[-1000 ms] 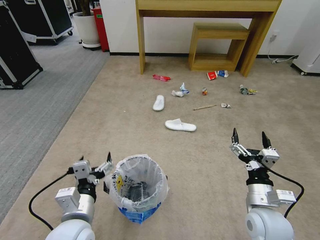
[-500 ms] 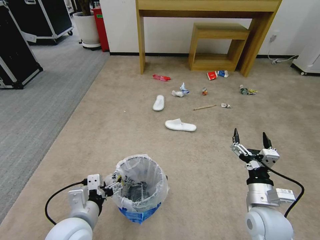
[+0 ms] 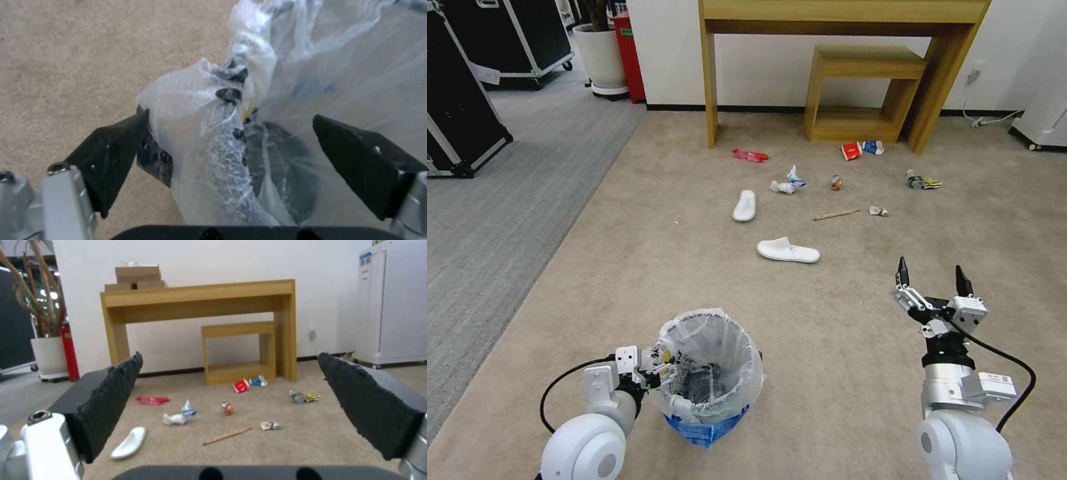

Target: Pick up the trash bin and place the garbage on the floor into it.

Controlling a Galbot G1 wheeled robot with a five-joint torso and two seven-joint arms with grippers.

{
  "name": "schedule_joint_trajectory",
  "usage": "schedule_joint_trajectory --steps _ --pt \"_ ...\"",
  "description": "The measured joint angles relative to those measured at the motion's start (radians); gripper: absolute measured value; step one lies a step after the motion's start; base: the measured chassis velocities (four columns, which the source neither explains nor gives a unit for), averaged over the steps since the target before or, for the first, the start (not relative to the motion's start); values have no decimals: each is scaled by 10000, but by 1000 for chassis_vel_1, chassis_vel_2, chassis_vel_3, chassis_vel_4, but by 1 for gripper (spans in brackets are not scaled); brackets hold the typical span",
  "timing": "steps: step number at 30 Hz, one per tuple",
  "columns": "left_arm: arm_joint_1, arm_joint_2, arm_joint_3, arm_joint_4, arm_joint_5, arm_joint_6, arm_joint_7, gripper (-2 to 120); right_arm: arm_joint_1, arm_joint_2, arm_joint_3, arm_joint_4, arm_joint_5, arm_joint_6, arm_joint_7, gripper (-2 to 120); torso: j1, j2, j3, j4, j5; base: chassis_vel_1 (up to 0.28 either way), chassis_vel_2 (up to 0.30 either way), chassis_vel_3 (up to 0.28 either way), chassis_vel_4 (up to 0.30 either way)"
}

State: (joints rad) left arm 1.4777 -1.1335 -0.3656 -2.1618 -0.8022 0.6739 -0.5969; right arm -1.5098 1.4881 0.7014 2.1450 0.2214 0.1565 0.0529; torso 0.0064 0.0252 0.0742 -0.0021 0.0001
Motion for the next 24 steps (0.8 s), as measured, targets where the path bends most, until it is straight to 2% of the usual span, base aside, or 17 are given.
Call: schedule_joint_trajectory --steps 6,13,17,20,21,23,24 --pt "-356 33 455 456 -36 0 -240 88 -7 25 110 -5 -21 0 7 100 0 -1 0 0 0 0 0 0 0" --pt "-488 5 637 627 -37 -8 -307 86 23 49 140 -54 -29 0 13 100 0 0 0 0 0 0 0 0 0" --pt "-532 -23 690 656 -36 -14 -331 81 40 77 129 -76 -59 0 16 100 0 0 0 0 0 0 0 0 0" --pt "-569 -37 741 727 -24 -23 -354 71 42 95 110 -78 -90 0 19 100 0 0 0 0 0 0 0 0 0" --pt "-569 -37 741 727 -24 -23 -354 71 42 95 110 -78 -90 0 19 100 0 0 0 0 0 0 0 0 0" --pt "-570 -29 771 779 -15 -28 -355 61 38 95 113 -79 -93 0 23 100 0 0 0 0 0 0 0 0 0" --pt "-570 -29 771 779 -15 -28 -355 61 38 95 113 -79 -93 0 23 100 0 0 0 0 0 0 0 0 0"
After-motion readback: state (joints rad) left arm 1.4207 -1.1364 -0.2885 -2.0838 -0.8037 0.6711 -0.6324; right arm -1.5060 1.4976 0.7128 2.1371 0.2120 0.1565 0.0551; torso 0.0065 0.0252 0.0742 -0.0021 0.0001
